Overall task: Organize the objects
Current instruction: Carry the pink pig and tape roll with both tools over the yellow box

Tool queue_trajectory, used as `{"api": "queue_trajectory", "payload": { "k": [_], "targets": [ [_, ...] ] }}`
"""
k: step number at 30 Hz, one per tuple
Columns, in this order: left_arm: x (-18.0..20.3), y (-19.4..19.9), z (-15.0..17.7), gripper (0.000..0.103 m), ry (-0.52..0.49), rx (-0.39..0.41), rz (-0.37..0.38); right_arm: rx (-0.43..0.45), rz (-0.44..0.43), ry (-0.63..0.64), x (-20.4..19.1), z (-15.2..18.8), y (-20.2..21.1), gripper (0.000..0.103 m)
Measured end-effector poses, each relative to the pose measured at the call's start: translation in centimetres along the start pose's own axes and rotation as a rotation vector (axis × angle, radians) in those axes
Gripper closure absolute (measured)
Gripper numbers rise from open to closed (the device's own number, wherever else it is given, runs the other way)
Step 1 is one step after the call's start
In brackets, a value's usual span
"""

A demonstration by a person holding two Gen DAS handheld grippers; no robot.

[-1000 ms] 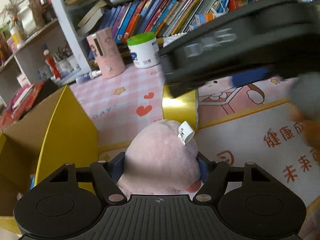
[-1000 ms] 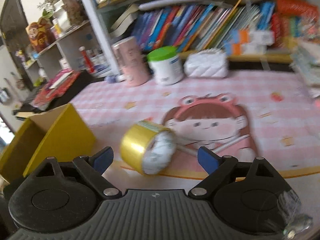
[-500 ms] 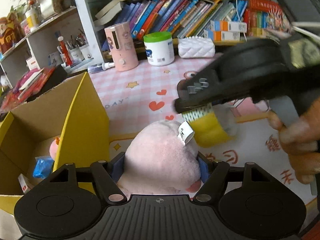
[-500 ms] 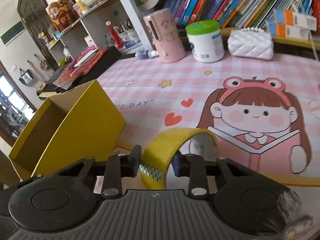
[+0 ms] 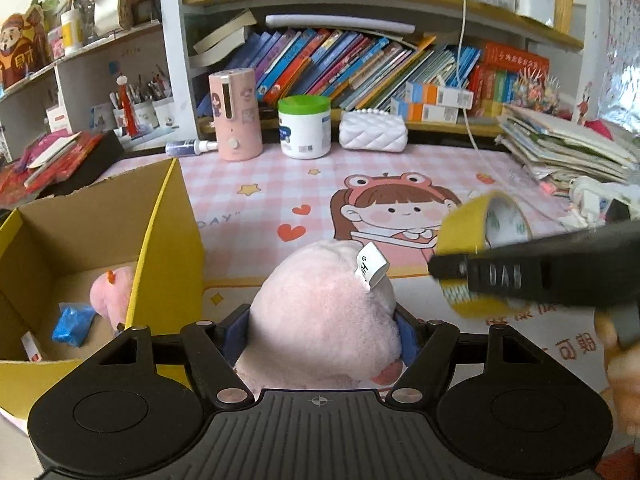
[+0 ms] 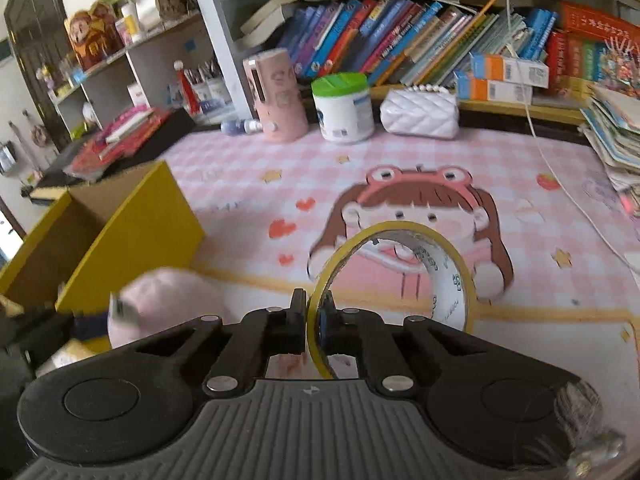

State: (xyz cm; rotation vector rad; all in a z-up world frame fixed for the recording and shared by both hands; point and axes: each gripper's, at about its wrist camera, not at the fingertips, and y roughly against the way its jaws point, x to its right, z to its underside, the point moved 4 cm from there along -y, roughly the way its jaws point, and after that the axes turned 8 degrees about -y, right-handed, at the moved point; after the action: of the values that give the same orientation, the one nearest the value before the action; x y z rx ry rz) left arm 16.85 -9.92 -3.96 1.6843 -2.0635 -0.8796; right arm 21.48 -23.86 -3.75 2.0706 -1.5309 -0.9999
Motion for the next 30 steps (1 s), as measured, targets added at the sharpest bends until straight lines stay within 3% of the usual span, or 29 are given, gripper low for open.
{"api": "queue_trajectory", "payload": {
  "k": [16,30],
  "targets": [
    [-0.7,4.7,3.0,0.032,-0.048,0.075,0.117,0.043,0.185,0.031,-2.9,5.0,4.9,0.097],
    [-4.6,10.9,9.4,0.032,-0.060,0.057,0.165,0.047,0.273,-0.027,-8.3,12.7,9.4,0.097]
  ]
}}
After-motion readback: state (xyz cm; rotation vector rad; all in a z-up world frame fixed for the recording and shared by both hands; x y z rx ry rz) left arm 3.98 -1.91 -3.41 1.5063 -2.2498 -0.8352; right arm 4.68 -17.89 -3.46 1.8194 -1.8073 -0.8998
